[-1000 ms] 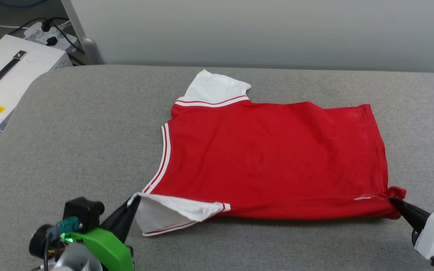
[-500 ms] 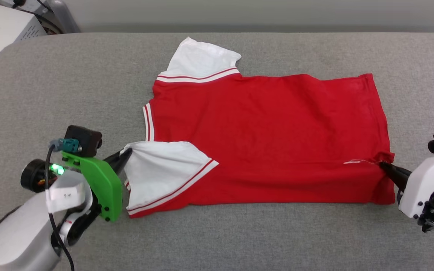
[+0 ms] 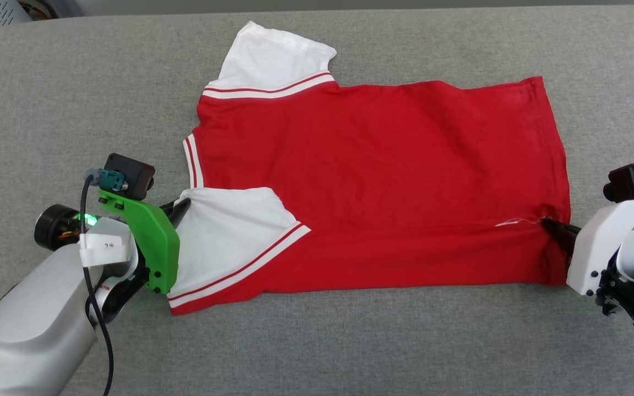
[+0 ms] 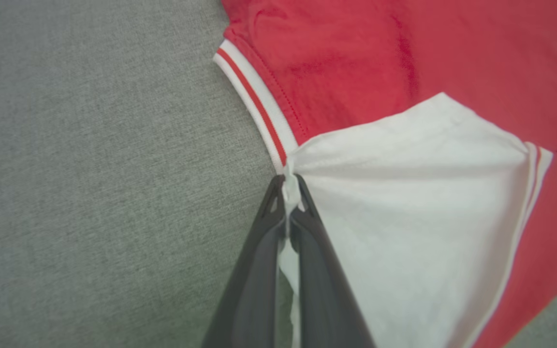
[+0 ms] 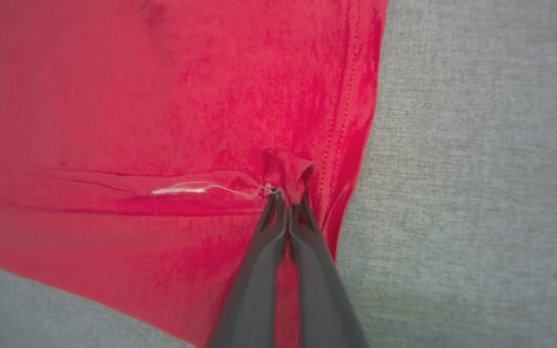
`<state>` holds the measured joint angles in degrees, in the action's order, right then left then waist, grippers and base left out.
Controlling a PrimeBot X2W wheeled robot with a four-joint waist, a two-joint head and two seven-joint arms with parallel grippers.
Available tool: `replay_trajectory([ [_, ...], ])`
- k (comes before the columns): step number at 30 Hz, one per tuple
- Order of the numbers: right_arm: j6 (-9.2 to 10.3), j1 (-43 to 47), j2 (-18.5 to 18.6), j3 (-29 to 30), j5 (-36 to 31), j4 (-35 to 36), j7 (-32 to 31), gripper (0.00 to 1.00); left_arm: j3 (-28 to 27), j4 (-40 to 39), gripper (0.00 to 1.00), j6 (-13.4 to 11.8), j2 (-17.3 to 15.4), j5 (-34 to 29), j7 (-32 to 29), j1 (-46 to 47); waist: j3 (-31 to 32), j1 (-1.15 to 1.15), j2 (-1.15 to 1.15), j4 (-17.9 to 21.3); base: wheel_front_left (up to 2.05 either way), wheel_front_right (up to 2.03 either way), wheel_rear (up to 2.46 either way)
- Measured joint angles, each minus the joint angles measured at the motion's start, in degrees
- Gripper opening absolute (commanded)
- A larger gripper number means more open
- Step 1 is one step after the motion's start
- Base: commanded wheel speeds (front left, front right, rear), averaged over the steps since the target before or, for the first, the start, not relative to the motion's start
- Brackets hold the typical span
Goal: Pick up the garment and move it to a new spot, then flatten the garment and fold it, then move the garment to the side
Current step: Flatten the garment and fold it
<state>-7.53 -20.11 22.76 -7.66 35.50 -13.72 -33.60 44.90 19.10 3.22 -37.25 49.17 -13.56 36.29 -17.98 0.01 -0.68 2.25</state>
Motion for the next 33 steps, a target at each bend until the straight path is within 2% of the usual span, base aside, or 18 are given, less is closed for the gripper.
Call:
replay_trajectory([
  [1,0.0,-0.23,0.03,-0.29,-0.03,-0.41,0.37,0.25,0.2,1.05,0.77,0.07,0.44,-0.54,0.52,0.36,-0.02,0.0,0.0,-0.05,0.0,0.0,0.0],
  [2,0.0,-0.38,0.03,-0.46,-0.07,-0.71,1.07,1.0,0.55,2.05,1.0,0.13,0.81,-1.03,0.79,0.59,0.06,0.0,0.0,-0.11,0.0,0.0,0.0],
  [8,0.0,-1.05,0.24,-1.27,0.62,-0.93,4.94,1.0,-0.27,7.22,1.0,0.32,3.76,-0.96,5.95,0.73,1.65,0.0,0.0,-0.63,0.0,0.0,0.0],
  [13,0.0,-1.12,1.21,-1.46,0.52,0.67,7.59,1.0,-2.81,9.58,1.0,-0.46,4.8,0.35,10.96,0.53,3.94,0.0,0.0,-1.12,0.0,0.0,0.0],
  [20,0.0,2.49,1.37,-0.29,-5.59,4.53,10.21,1.0,-6.58,6.73,1.0,-3.99,4.24,3.42,15.49,-3.53,7.97,0.0,0.0,-2.05,0.0,0.0,0.0],
  [24,0.0,6.14,-1.45,4.61,-7.81,7.01,5.37,1.0,-7.27,0.91,1.0,-7.47,2.89,4.48,14.46,-8.55,9.91,0.0,0.0,-2.72,0.0,0.0,0.0],
  [33,0.0,13.86,-10.25,14.13,-15.64,20.63,-10.8,1.0,-5.91,-17.46,1.0,-18.58,-1.75,6.26,8.67,-19.46,10.17,-0.01,0.0,-3.79,0.0,0.0,0.0],
])
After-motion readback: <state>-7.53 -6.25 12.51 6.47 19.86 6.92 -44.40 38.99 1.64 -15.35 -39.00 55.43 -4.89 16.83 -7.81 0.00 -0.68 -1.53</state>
